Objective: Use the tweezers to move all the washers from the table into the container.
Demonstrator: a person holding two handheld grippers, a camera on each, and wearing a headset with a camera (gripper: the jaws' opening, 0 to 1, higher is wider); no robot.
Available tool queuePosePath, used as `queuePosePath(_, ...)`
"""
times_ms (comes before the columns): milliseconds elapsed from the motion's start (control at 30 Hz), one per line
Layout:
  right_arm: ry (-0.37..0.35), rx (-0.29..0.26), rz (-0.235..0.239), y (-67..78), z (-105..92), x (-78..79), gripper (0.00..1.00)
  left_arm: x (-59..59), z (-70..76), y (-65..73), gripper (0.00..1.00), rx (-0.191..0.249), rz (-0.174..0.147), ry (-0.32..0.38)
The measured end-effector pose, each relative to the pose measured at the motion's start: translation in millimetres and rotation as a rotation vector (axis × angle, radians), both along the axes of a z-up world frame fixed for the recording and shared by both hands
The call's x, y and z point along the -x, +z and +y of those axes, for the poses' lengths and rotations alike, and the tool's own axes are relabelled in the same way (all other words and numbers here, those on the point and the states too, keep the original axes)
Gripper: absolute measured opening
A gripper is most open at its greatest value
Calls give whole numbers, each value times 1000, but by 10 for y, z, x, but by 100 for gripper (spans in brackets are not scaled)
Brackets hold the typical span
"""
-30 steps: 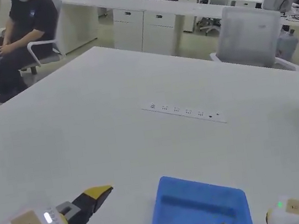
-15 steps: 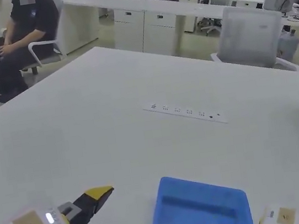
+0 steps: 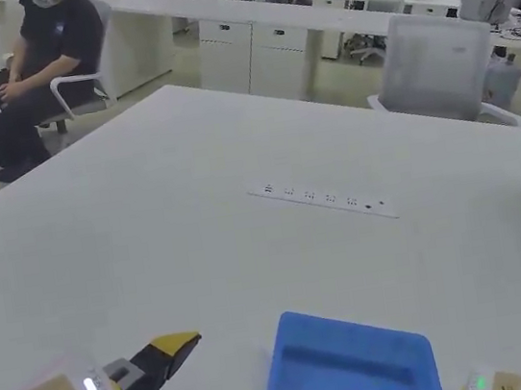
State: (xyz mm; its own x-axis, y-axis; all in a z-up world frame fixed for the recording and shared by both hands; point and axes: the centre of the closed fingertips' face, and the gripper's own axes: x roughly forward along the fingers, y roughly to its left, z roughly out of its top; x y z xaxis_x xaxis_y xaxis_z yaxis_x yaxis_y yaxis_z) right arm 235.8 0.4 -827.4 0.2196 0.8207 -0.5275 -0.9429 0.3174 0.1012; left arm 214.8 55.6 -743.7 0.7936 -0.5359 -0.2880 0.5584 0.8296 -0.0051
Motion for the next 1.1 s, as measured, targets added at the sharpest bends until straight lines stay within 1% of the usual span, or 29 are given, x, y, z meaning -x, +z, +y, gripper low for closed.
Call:
queuePosePath(67,-6,-11,8,29,-4,4,3,0,-3,4,87,2,-2,-1)
queuePosePath(200,-33,-49,40,118,-11,1,3,1,-4,3,87,1,-1,-2)
queuePosePath(367,-73,-109,95,238,-19,-10,3,0,2,0,87,1,-1,1)
queuePosePath(400,-80,-122,100,270,-23,-21,3,-1,2,2,87,1,-2,1)
queuePosePath(533,-93,-154,109,377,-38,-48,3,2,2,1,87,1,-2,2)
queuePosePath(633,-102,-171,108,441,-52,-82,3,1,2,7,87,4,-4,2)
queuePosePath(733,-114,-204,108,541,-67,-134,3,1,5,11,87,6,-5,4)
queuePosePath(800,-113,-215,102,586,-76,-160,3,-1,11,14,87,5,-7,6)
queuePosePath(1100,-127,-243,87,710,-117,-272,3,-5,19,15,87,6,-6,10)
